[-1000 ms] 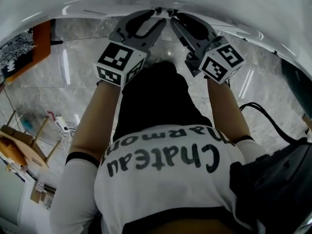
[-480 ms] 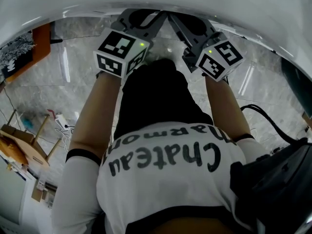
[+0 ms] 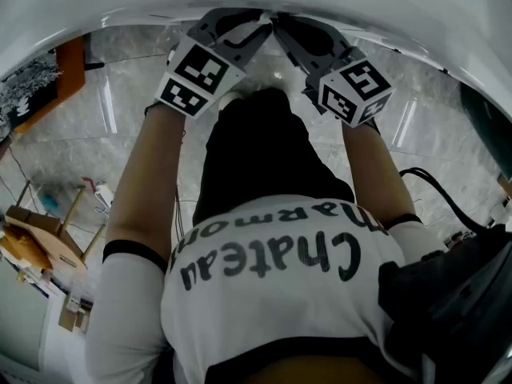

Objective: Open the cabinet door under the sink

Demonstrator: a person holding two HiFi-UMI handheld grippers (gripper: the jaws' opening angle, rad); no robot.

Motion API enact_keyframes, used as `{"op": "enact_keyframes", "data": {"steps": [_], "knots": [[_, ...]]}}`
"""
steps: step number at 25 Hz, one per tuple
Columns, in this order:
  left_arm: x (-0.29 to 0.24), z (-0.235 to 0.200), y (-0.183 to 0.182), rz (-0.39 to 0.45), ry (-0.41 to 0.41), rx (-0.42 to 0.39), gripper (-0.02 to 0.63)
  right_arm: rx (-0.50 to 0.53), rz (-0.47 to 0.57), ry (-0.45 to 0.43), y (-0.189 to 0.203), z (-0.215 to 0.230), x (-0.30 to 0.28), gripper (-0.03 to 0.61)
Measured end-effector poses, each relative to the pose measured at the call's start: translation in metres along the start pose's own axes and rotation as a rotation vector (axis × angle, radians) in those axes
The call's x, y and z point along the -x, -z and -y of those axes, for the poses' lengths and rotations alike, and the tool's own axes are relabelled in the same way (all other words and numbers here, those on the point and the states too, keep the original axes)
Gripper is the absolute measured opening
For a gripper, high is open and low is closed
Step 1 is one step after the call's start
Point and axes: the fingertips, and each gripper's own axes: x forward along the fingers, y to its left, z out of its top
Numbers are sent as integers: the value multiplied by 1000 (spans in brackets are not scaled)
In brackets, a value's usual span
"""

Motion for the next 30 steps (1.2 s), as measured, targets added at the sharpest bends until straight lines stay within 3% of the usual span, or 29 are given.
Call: {"op": "enact_keyframes", "data": {"steps": [5,13,30], "knots": [[6,10,11,-105,-21,-47,72,30,-85,-1,12,-14,9,35],[28,42,37,-273,53,-126,72,58,-207,17,31,-32,28,37],[53,61,63,-410,100,-218,72,84,-342,23,52,-53,49,35]]}}
